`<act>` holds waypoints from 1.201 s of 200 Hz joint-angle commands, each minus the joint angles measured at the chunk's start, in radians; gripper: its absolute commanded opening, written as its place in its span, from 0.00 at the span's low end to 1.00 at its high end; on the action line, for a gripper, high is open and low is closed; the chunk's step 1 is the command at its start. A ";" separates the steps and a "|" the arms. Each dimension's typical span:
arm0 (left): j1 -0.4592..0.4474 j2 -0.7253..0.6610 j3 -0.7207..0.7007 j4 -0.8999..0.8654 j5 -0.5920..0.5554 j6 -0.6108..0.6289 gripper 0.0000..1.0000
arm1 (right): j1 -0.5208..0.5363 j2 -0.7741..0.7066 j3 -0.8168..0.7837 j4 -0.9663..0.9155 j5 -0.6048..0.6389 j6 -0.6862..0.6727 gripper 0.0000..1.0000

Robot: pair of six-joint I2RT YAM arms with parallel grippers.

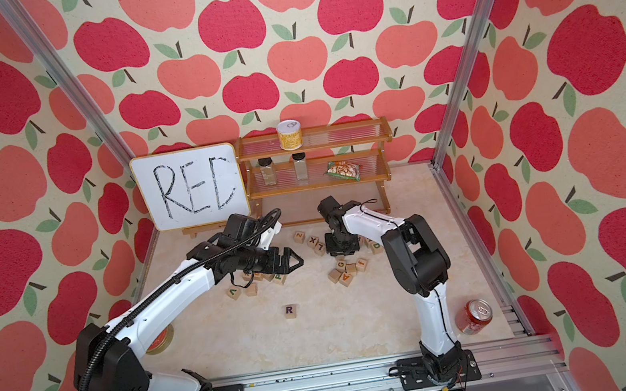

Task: Assemble the uppercase word "red" with letter blocks
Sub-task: Pick up the letter block from the center of the board.

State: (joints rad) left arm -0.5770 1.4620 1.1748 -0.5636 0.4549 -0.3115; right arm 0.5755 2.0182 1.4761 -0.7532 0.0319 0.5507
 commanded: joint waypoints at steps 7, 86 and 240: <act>0.009 0.009 -0.001 0.007 0.022 0.023 0.99 | -0.006 0.027 0.029 -0.039 0.004 0.006 0.16; 0.009 -0.029 -0.002 -0.030 -0.006 -0.025 0.99 | -0.002 -0.033 0.043 -0.082 0.017 0.000 0.02; -0.015 -0.222 -0.070 -0.083 -0.081 -0.139 0.99 | 0.052 -0.186 0.104 -0.189 0.018 -0.025 0.00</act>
State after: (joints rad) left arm -0.5900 1.2743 1.1275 -0.6102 0.3965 -0.4339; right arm 0.6033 1.8717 1.5543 -0.8951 0.0360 0.5243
